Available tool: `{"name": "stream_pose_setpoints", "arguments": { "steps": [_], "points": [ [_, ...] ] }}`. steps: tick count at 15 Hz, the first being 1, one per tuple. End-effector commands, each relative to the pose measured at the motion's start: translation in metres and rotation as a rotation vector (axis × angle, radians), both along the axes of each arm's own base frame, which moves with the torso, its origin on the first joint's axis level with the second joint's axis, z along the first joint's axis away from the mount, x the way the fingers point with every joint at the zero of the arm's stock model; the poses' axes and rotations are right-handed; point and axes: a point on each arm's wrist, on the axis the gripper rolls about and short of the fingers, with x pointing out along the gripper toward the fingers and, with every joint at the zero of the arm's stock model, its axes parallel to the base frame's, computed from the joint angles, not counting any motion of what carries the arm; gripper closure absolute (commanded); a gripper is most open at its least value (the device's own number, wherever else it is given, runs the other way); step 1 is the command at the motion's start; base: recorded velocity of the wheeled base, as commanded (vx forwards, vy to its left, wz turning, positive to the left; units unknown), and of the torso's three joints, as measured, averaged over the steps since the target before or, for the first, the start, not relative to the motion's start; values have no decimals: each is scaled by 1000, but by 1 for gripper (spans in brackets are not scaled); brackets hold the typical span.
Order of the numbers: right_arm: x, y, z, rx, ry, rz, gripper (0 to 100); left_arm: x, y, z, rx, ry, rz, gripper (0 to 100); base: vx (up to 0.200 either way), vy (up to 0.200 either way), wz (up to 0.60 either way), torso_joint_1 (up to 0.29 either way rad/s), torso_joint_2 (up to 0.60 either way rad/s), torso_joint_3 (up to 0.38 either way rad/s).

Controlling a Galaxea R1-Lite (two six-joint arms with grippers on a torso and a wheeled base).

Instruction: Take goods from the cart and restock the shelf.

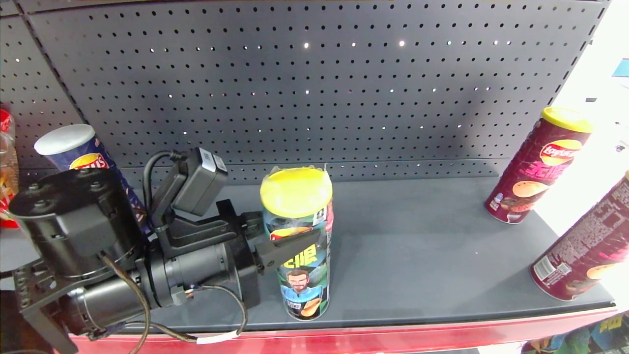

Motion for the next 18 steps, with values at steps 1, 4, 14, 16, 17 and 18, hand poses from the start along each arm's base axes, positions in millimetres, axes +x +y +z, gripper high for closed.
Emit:
{"name": "stream_pose_setpoints", "arguments": {
  "steps": [1, 4, 14, 16, 17, 18],
  "points": [
    [0, 0, 0, -1, 2, 0, 100, 0, 0, -6, 13, 15, 1, 100, 0, 0, 0, 0, 0, 0],
    [0, 0, 0, 0, 1, 0, 100, 2, -2, -6, 4, 5, 0, 100, 0, 0, 0, 0, 0, 0],
    [1, 0, -1, -2, 5, 0, 100, -12, -7, -8, 5, 4, -45, 100, 0, 0, 0, 0, 0, 0],
    [1, 0, -1, -2, 5, 0, 100, -13, -6, -6, 0, -2, -48, 100, 0, 0, 0, 0, 0, 0],
    [1, 0, -1, -2, 5, 0, 100, -14, -6, -6, -1, 0, -48, 100, 0, 0, 0, 0, 0, 0],
    [1, 0, -1, -2, 5, 1, 100, -14, -6, -5, -2, -4, -48, 100, 0, 0, 0, 0, 0, 0]
  ]
}}
